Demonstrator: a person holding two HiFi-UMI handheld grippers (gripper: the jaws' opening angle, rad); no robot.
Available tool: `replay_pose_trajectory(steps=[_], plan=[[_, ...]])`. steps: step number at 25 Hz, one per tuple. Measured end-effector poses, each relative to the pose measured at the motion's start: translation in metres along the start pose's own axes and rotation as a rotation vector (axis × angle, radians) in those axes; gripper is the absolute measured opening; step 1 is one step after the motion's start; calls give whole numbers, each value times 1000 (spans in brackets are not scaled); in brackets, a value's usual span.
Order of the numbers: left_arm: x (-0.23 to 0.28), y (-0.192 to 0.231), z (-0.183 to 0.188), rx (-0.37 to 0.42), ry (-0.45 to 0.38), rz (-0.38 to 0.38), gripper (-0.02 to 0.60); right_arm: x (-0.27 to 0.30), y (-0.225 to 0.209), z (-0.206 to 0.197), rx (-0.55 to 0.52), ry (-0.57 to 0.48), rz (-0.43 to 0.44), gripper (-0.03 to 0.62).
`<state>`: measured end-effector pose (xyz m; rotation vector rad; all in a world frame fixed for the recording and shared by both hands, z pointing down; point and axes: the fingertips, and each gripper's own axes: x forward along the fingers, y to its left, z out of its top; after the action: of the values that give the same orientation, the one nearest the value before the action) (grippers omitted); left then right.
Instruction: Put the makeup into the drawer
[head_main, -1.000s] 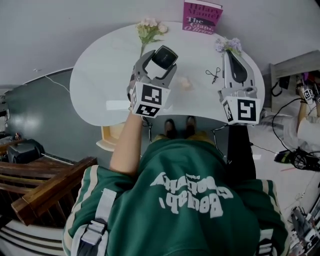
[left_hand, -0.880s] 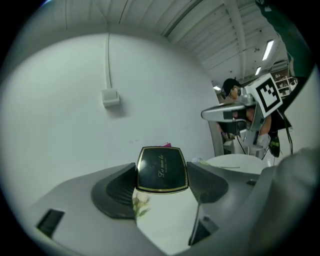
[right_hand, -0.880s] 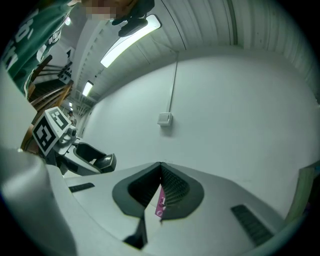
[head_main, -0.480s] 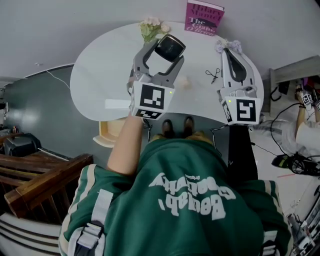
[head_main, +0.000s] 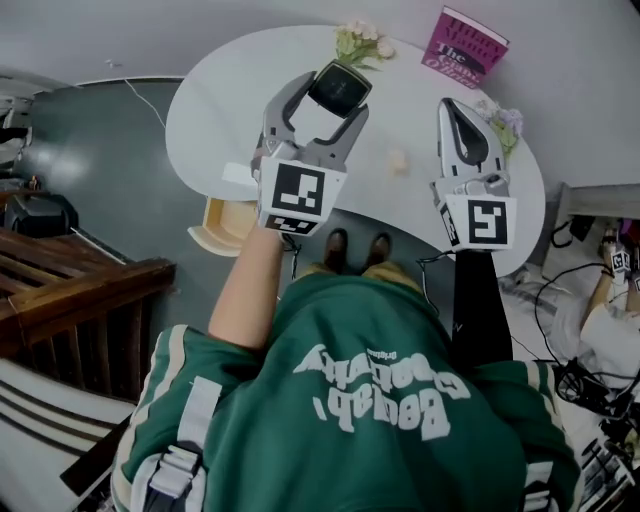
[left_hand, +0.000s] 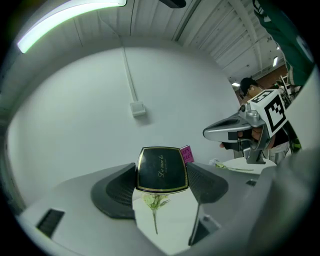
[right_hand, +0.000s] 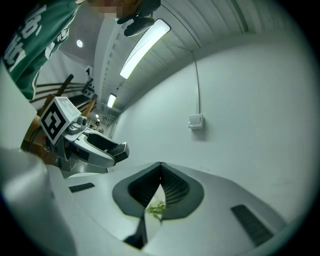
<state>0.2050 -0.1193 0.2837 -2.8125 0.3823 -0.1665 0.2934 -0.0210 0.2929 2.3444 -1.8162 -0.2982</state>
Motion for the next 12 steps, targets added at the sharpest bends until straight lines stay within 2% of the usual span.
replay_pose_trajectory(steps=[5, 12], plan=[[-36, 34, -11, 2, 31, 129, 350, 25, 42, 3, 27, -30, 129, 9], [-107, 81, -29, 12, 77, 305, 350, 65, 124, 20, 49, -79, 334, 9]])
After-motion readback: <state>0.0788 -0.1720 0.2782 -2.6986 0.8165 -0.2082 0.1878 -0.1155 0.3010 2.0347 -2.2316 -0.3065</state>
